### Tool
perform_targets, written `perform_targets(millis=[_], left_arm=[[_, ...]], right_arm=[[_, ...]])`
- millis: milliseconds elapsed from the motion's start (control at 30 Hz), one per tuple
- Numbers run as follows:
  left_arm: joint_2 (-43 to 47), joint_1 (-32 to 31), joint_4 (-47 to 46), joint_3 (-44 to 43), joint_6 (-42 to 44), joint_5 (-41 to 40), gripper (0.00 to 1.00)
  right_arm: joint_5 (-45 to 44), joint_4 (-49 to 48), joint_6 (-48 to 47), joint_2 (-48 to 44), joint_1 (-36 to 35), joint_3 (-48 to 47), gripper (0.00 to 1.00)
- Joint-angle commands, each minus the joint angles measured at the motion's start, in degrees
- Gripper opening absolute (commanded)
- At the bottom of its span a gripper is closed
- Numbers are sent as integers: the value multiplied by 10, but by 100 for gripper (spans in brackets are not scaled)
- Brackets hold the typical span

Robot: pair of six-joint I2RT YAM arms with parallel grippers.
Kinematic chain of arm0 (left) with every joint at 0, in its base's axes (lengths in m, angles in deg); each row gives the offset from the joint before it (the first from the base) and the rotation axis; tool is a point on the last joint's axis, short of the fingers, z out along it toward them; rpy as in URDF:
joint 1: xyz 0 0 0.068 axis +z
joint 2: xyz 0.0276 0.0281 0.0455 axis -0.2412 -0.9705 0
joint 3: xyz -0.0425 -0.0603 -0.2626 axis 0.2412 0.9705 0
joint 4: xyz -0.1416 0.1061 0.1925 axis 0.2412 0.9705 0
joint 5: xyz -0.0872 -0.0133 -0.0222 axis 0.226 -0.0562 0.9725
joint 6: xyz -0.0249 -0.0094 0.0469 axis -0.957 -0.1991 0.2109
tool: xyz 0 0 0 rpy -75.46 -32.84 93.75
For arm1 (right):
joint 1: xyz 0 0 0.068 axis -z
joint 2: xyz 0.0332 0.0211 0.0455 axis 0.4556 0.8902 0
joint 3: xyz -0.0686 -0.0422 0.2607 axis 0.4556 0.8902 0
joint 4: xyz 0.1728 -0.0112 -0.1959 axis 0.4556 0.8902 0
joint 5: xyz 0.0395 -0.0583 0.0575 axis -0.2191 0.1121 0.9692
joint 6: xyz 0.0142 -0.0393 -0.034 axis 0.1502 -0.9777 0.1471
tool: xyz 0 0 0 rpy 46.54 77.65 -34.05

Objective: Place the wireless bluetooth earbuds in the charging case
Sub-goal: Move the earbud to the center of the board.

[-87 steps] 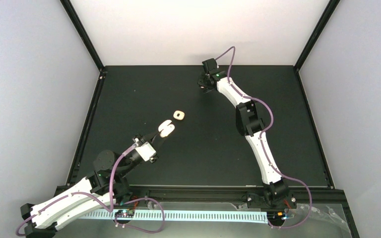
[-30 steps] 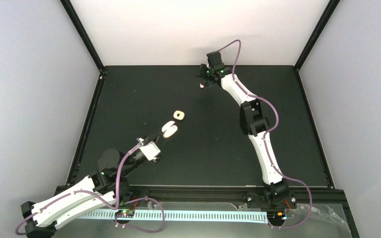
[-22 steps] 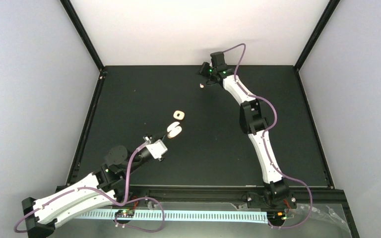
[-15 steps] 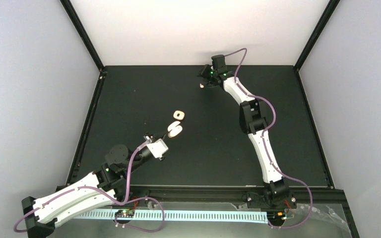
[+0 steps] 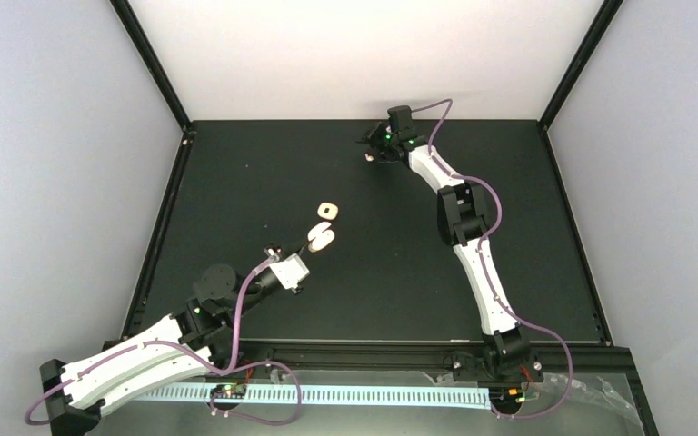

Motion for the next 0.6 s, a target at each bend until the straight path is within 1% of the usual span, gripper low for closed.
perform_targets(millis=[0,167,567], left_arm=[[-1,3,-3,-17,9,-8,2],[3,3,-5,-16,10,-6,1],[21,3,-2,-13,6,-4,2]], right_arm=[[24,-6,27,19,5,-3,46],[47,3,31,15,5,10,46],[75,-45,43,-67,9,174,45]])
